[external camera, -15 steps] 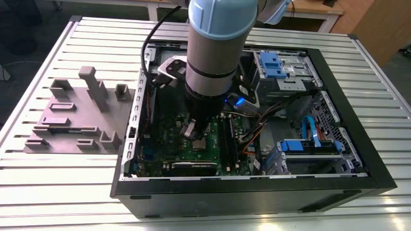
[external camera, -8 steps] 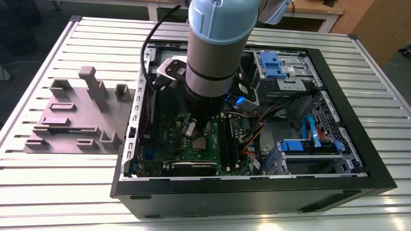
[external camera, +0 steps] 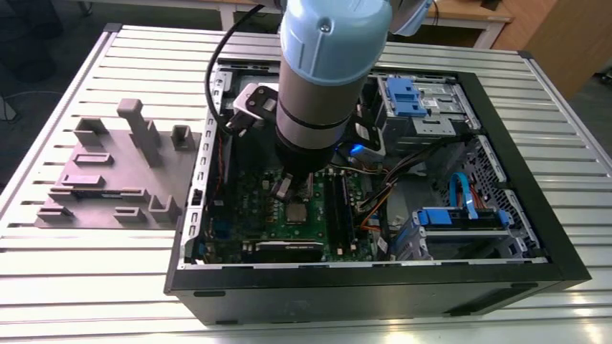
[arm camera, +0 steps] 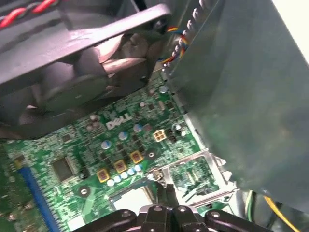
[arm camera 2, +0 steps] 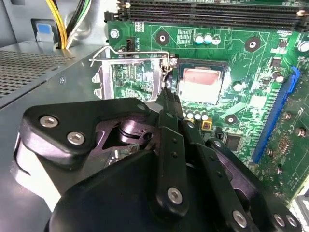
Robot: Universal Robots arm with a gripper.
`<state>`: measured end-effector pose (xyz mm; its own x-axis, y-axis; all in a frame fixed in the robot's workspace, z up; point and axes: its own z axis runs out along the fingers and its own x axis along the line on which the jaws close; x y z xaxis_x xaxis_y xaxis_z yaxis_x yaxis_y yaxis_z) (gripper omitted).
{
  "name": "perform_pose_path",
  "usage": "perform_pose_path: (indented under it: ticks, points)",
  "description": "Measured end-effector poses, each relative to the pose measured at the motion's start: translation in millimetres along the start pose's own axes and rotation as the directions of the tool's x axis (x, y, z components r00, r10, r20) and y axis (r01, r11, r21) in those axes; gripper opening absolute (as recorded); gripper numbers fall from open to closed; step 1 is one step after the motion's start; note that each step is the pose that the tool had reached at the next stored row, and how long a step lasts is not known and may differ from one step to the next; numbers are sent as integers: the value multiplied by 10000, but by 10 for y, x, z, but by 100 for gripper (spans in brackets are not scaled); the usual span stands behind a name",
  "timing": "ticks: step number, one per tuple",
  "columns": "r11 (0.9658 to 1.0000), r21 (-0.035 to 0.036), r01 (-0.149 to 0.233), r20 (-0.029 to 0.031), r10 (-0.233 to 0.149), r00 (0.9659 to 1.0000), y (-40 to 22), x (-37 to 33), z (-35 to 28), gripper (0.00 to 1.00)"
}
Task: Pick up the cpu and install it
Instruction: 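Close the cpu cover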
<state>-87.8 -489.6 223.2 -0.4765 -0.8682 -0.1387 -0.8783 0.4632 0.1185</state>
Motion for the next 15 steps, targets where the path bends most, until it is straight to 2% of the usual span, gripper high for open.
perform_pose_path:
  ticks: [4, 7, 9, 11, 15]
  points:
    - [10000, 12, -96, 13, 96, 10000, -4, -1, 2, 10]
    - [9981, 83, -612, 79, 611, 9981, -5, 0, 12, 10]
    - [9969, 105, -779, 100, 778, 9969, -11, -2, 19, 10]
    - [9965, 111, -827, 104, 826, 9965, -33, -12, 27, 10]
    - [9965, 100, -830, 98, 829, 9965, -120, -56, 36, 10]
